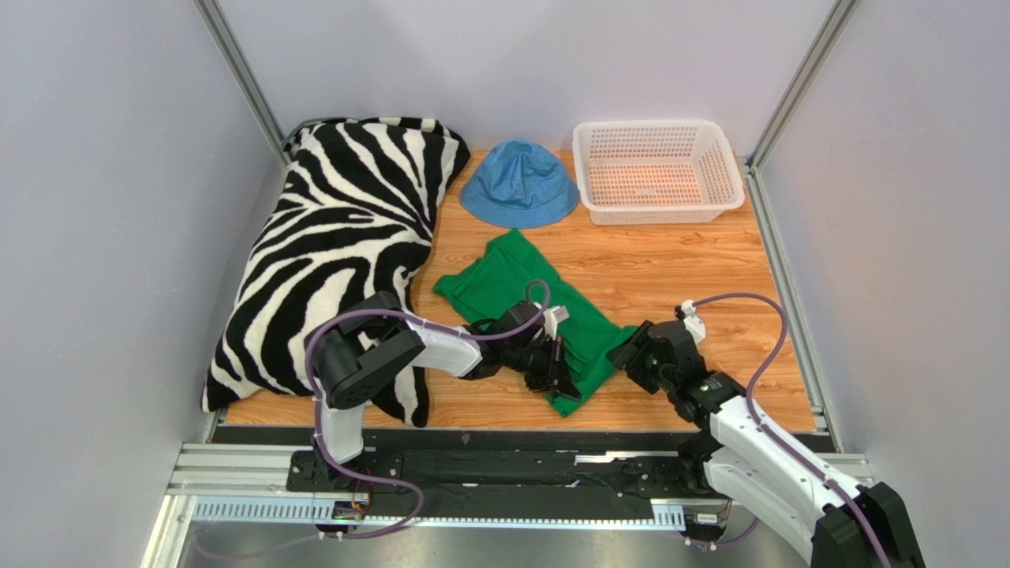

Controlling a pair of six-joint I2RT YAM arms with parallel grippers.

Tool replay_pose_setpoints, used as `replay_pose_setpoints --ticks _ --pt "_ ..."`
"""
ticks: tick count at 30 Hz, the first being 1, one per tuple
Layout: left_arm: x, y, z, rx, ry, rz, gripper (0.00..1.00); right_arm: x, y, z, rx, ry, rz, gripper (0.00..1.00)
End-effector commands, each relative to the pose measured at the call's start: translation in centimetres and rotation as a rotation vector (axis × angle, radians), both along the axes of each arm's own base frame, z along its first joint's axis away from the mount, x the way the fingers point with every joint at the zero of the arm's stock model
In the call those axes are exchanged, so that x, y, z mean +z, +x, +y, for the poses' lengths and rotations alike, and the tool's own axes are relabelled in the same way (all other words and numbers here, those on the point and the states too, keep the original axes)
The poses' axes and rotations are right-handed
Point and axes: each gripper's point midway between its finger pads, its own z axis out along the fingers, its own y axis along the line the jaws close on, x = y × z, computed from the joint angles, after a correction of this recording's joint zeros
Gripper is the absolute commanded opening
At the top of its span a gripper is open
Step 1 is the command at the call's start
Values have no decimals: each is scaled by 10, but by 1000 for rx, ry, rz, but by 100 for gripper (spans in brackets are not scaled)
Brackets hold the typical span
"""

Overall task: Roll the t-shirts
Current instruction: Roll the arm.

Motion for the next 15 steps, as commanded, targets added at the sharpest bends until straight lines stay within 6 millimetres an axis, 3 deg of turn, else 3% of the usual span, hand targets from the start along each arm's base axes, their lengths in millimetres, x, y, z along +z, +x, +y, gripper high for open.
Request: replay_pose_setpoints --ticks 1,8,11,15 --pt "-15 -5 10 -17 66 26 0 9 15 2 -22 -4 -42 54" --pt "-11 -6 12 -38 73 7 0 5 22 4 -23 -28 -25 52" --pt "-8 -6 12 -52 73 -6 2 6 26 4 -25 -44 -17 43" --pt "-1 -3 13 -62 75 -39 12 1 25 -2 -28 -104 43 24"
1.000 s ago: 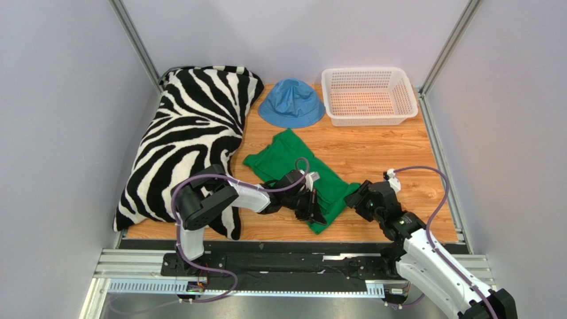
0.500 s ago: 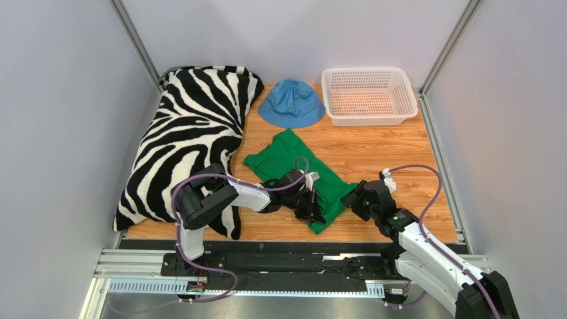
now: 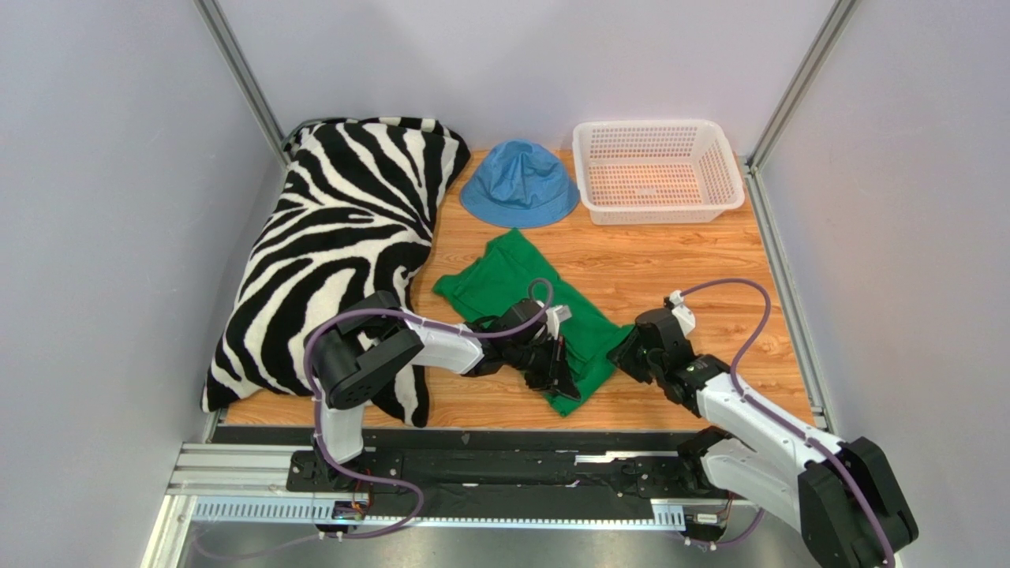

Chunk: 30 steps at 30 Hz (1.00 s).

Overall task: Roll the t-shirts
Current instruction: Roll the arm.

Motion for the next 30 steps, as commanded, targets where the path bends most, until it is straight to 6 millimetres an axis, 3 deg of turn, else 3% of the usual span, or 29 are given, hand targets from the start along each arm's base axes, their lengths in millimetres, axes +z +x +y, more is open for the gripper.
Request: replay_pose_setpoints --ticks 1,4,12,20,25,30 --pt "0 -3 13 -42 61 -31 16 9 14 -7 -25 -77 -3 20" --pt "6 -1 13 -49 66 -60 23 3 10 -9 -12 -116 52 10" --pt "38 14 13 -70 61 -236 43 -3 2 -19 24 -236 186 3" --pt "70 22 19 -91 95 -463 49 -5 3 -18 66 -291 256 2" --pt "82 18 10 -135 201 -700 51 -5 3 -16 85 -311 295 0" --pt "89 27 2 -122 359 -930 57 -7 4 -13 105 -338 336 0"
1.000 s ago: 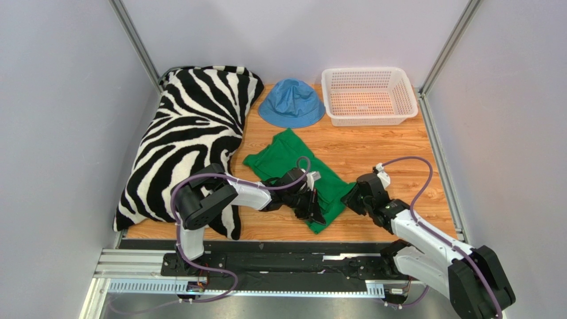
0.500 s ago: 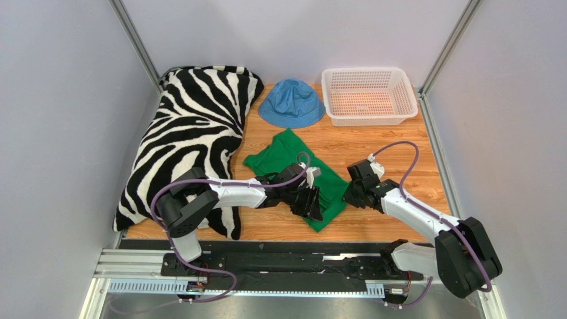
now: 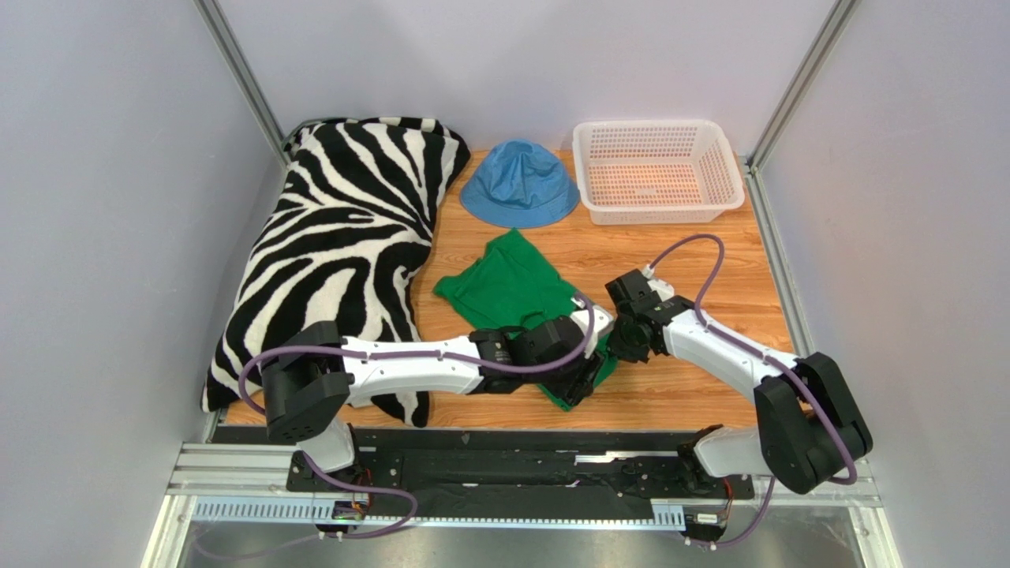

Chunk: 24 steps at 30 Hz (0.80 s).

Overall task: Roll the t-shirts
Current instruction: Roll the arm.

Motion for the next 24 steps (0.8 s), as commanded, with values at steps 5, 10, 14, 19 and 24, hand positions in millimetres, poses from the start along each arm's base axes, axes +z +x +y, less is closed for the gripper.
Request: replay_pose_setpoints --ticks 5,10,14,19,24 --pt "12 22 -11 27 250 -448 57 -4 -6 -8 34 -93 86 0" --pt "-8 18 -18 7 361 -551 57 -4 -4 -5 42 -98 106 0" --pt "-13 19 -25 22 424 -645 58 -6 -5 -4 48 -100 123 0" --pt "-27 23 -26 37 476 -671 58 -9 -7 -4 48 -105 141 0" --pt "-42 18 -27 6 497 -668 57 -11 -7 -4 50 -109 151 0"
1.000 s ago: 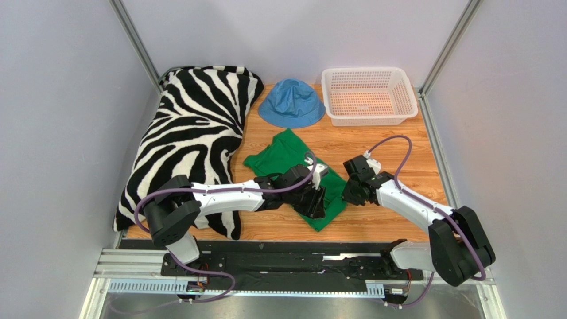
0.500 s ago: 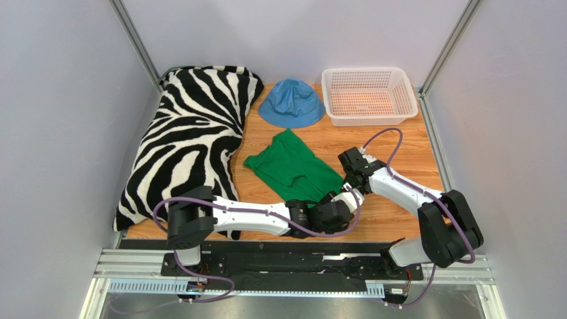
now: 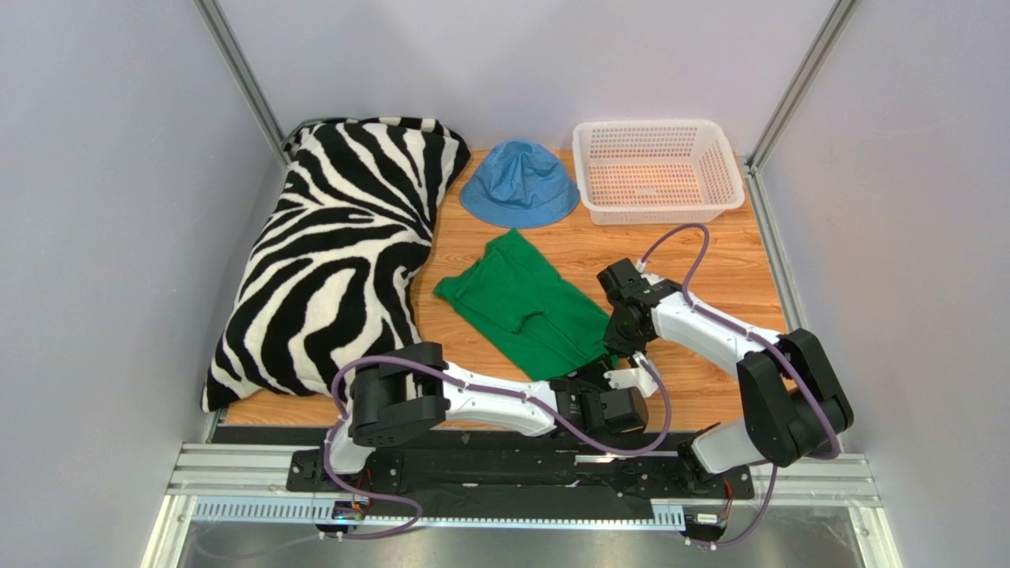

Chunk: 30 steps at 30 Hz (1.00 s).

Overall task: Roll the t-shirts
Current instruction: Roll the arm.

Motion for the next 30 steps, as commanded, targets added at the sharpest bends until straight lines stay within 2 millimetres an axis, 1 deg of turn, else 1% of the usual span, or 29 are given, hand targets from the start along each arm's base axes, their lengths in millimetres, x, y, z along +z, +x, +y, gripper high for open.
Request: replay_pose_setpoints --ticks 1,3,5,6,7,9,10,12,13,14,15,16,17,18,19,20,21,22,23,24,25,26,27,30 --pt "2 0 -7 -14 8 -34 56 -10 -10 -4 14 -38 57 0" --pt "-3 -2 -8 -19 0 -22 54 -10 -10 -4 14 -38 57 0" --pt "-9 -3 -6 -14 -3 -8 50 -10 -10 -4 13 -38 55 0" --pt "-9 -5 -6 -16 -8 -3 48 -9 -10 -4 13 -37 53 0" --pt "-12 -5 -5 -14 -10 2 40 -9 -10 -4 11 -37 53 0" --pt "-12 -6 -4 -5 -21 11 29 -8 -10 -4 9 -35 45 0" --pt "-14 -8 -5 -6 -38 31 19 -7 -10 -4 9 -32 43 0" --pt "-10 -11 -7 -10 -73 58 13 -4 -9 -3 11 -25 30 1" --pt "-14 -13 -6 -8 -96 100 8 -4 -9 -4 10 -25 24 4" --pt "-9 -14 -7 -9 -124 122 7 -2 -9 -4 10 -23 17 6" --pt "-8 -15 -7 -8 -145 145 5 0 -7 -3 6 -18 7 9" --pt "-13 -18 -7 -10 -175 201 3 3 -6 -3 5 -14 -8 15" --pt "-5 -18 -8 -12 -215 233 3 6 -5 -3 6 -9 -20 19" --pt "-13 -25 -4 -33 -224 300 2 8 -4 -3 6 -5 -31 27" --pt "-10 -27 -7 -25 -274 343 2 14 -2 -2 6 7 -57 31" --pt "-4 -20 -5 -9 -314 374 1 17 0 -1 6 14 -73 35" --pt "-11 -28 -1 -28 -323 449 1 20 2 1 9 26 -94 42" --pt "-9 -27 -4 -14 -375 494 1 27 4 1 9 41 -127 46" --pt "-5 -20 0 3 -410 526 1 31 5 1 8 49 -146 50" --pt "-10 -27 2 -18 -426 596 1 36 7 2 6 62 -172 55" --pt "-8 -26 0 -5 -466 636 1 38 7 1 9 67 -187 57" --pt "-8 -25 2 4 -484 661 0 48 9 2 11 88 -229 59" --pt "-10 -27 3 4 -518 734 0 53 11 3 9 100 -255 62" --pt "-12 -28 7 5 -580 856 0 63 9 1 -5 137 -321 63"
